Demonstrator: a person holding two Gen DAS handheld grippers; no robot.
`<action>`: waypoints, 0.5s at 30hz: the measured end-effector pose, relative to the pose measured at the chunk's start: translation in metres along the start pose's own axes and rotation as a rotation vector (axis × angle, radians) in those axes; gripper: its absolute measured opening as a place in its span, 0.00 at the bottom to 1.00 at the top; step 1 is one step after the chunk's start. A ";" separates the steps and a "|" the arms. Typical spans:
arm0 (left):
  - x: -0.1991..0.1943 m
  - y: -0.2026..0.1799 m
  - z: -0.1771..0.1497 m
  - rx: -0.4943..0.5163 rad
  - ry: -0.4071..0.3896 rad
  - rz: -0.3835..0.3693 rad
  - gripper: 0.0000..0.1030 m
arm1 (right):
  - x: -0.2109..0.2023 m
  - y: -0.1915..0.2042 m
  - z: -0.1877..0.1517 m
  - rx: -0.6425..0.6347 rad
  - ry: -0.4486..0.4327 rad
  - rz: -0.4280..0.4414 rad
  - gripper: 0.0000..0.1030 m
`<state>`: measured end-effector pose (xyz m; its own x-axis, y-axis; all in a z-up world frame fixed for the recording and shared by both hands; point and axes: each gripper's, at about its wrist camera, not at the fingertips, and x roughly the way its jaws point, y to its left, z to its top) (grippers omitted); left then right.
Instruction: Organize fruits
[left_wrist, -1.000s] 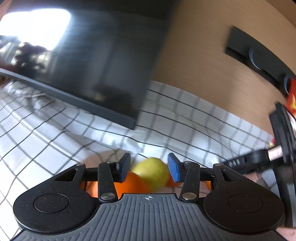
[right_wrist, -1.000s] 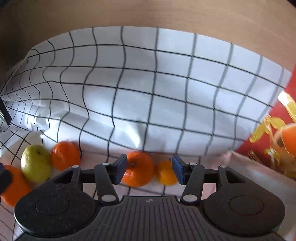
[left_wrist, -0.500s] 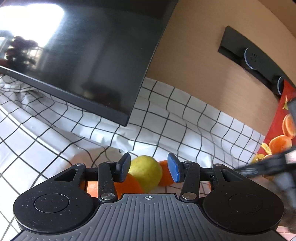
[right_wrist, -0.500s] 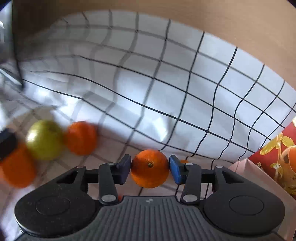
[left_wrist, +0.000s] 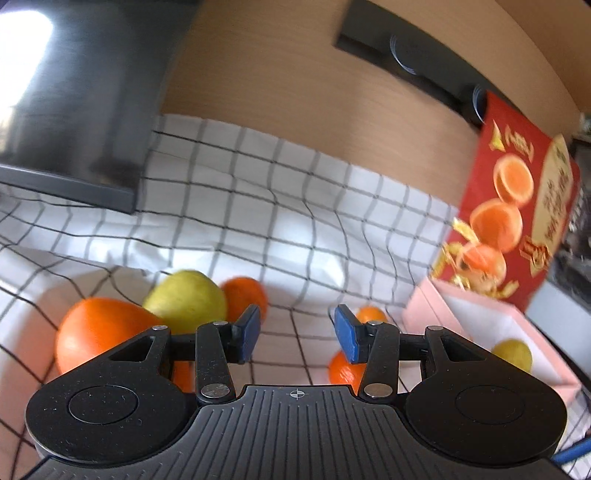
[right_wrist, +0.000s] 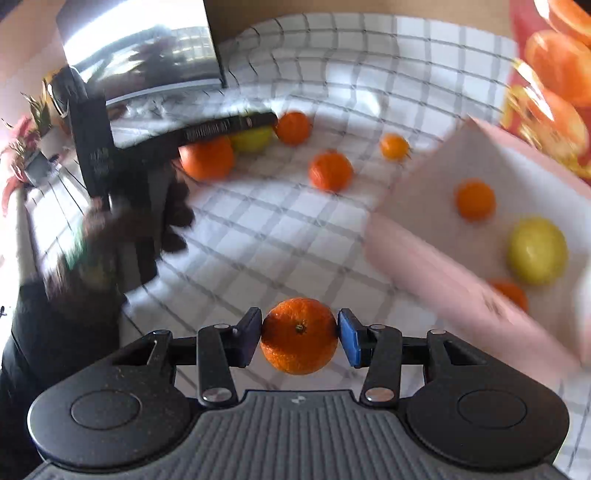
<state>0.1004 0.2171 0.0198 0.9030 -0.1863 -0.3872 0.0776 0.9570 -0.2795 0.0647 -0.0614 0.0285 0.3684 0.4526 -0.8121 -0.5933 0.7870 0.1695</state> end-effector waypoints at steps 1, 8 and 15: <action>0.003 -0.004 -0.003 0.016 0.015 -0.007 0.48 | -0.001 -0.002 -0.008 -0.003 -0.009 -0.035 0.44; 0.011 -0.040 -0.018 0.179 0.065 -0.023 0.47 | 0.001 -0.025 -0.036 -0.015 -0.141 -0.066 0.45; 0.062 -0.086 0.023 0.166 0.253 -0.070 0.48 | -0.007 -0.042 -0.064 -0.028 -0.304 0.030 0.59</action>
<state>0.1594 0.1286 0.0402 0.7607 -0.2829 -0.5842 0.2232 0.9592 -0.1737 0.0414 -0.1245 -0.0088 0.5450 0.5835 -0.6021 -0.6251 0.7614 0.1720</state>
